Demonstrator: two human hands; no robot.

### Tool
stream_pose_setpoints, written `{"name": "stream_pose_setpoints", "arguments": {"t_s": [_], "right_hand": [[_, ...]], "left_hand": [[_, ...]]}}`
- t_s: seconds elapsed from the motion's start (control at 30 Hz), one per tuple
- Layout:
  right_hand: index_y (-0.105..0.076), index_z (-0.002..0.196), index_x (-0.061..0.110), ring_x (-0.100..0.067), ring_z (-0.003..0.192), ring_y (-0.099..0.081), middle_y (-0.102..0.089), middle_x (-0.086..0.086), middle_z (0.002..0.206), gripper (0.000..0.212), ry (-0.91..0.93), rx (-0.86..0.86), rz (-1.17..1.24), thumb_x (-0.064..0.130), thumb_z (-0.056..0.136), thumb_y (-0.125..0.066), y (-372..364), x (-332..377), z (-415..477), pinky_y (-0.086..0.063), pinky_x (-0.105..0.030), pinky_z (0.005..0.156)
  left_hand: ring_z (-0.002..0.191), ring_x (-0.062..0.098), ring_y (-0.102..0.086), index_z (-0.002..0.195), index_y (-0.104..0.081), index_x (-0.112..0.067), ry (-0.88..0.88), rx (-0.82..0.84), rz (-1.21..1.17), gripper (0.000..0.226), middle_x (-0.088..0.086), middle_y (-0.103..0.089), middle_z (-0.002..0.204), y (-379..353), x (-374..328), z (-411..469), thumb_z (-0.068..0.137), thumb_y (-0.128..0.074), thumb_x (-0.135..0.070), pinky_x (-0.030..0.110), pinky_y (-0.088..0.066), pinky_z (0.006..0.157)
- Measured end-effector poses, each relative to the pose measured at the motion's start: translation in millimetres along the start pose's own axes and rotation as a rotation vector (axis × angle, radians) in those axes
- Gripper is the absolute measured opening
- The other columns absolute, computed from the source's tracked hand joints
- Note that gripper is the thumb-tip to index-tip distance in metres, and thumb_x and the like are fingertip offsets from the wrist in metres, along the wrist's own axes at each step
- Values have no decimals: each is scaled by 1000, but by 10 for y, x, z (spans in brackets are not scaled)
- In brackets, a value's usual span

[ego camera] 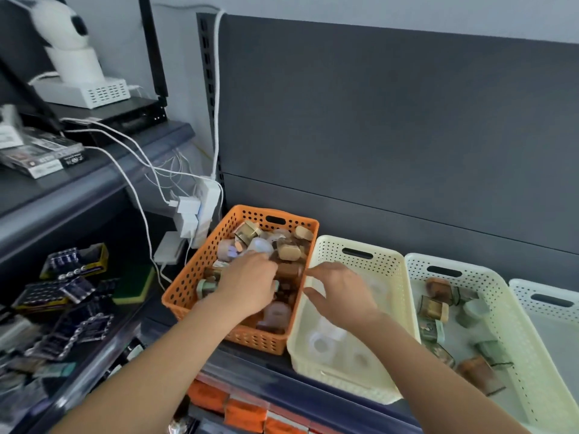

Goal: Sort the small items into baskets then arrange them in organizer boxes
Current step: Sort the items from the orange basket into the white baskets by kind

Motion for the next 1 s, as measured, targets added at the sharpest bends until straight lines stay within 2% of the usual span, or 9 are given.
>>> {"name": "stream_pose_setpoints", "arguments": {"t_s": [0.07, 0.13, 0.27, 0.4, 0.5, 0.6, 0.77, 0.9, 1.0], "right_hand": [[-60, 121, 31, -20, 111, -51, -64, 4, 114, 33, 46, -12, -9, 31, 88, -57, -46, 158, 151, -46, -32, 88], [-62, 116, 31, -21, 105, -49, -64, 5, 113, 31, 62, 0, -85, 31, 85, -58, -125, 263, 286, -43, -32, 85], [-62, 111, 24, -21, 108, -47, -58, 5, 124, 27, 13, -4, -233, 26, 84, -55, -265, 325, 481, -40, -33, 90], [-54, 123, 21, -24, 114, -45, -54, 0, 129, 40, -32, -6, -283, 19, 83, -58, -361, 348, 573, -39, -34, 95], [-52, 124, 20, -24, 116, -43, -51, -3, 126, 44, -87, 45, -308, 28, 83, -63, -380, 334, 594, -37, -35, 99], [-53, 123, 23, -22, 114, -43, -51, -1, 122, 46, -125, 30, -198, 35, 81, -66, -342, 322, 555, -38, -34, 97], [-58, 112, 22, -19, 94, -57, -61, 2, 103, 37, -179, -201, 135, 26, 78, -71, -73, 229, 354, -48, -32, 78], [-62, 106, 19, -12, 85, -56, -63, 7, 93, 31, -241, -373, 252, 22, 78, -73, 203, -28, 83, -49, -30, 77], [-57, 113, 19, -6, 83, -52, -60, 11, 92, 38, -338, -455, 302, 22, 78, -73, 404, -312, -220, -41, -23, 75]], "left_hand": [[85, 19, -58, 98, -64, -16, 70, 103, 34, 14, 1, -59, 97, -82, 290, 10, 89, -54, -14, 36, -55, 71], [80, 20, -60, 105, -61, -17, 93, 200, 28, 25, 2, -60, 97, -202, 496, 10, 83, -55, -7, 35, -56, 67], [90, 22, -60, 126, -50, -21, 37, 284, -24, 50, 5, -60, 109, -393, 649, 26, 80, -55, -2, 36, -55, 69], [94, 22, -61, 126, -51, -18, -21, 280, -47, 44, 7, -59, 115, -502, 703, 80, 84, -57, -4, 33, -54, 72], [96, 20, -61, 122, -54, -19, -39, 291, -84, 38, 5, -59, 116, -521, 749, 107, 86, -58, -9, 35, -55, 76], [99, 18, -59, 127, -53, -23, -33, 303, -175, 40, 1, -57, 121, -423, 770, 138, 89, -58, -16, 37, -54, 81], [123, 16, -48, 143, -42, -22, -50, 230, -324, 52, -2, -43, 144, -41, 512, 229, 94, -57, -32, 34, -41, 101], [131, 17, -41, 145, -38, -24, -98, 86, -377, 54, -3, -40, 147, 189, 78, 280, 94, -56, -30, 33, -35, 105], [133, 17, -38, 145, -37, -23, -127, 17, -435, 56, -2, -43, 144, 199, -309, 362, 94, -58, -31, 29, -32, 102]]}}
Point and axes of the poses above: each hand's wrist, its own z-axis towards the middle knuckle, its own y-axis out of the back of the hand, x = y × z, the point moved 5 cm from there along z, towards the middle knuckle
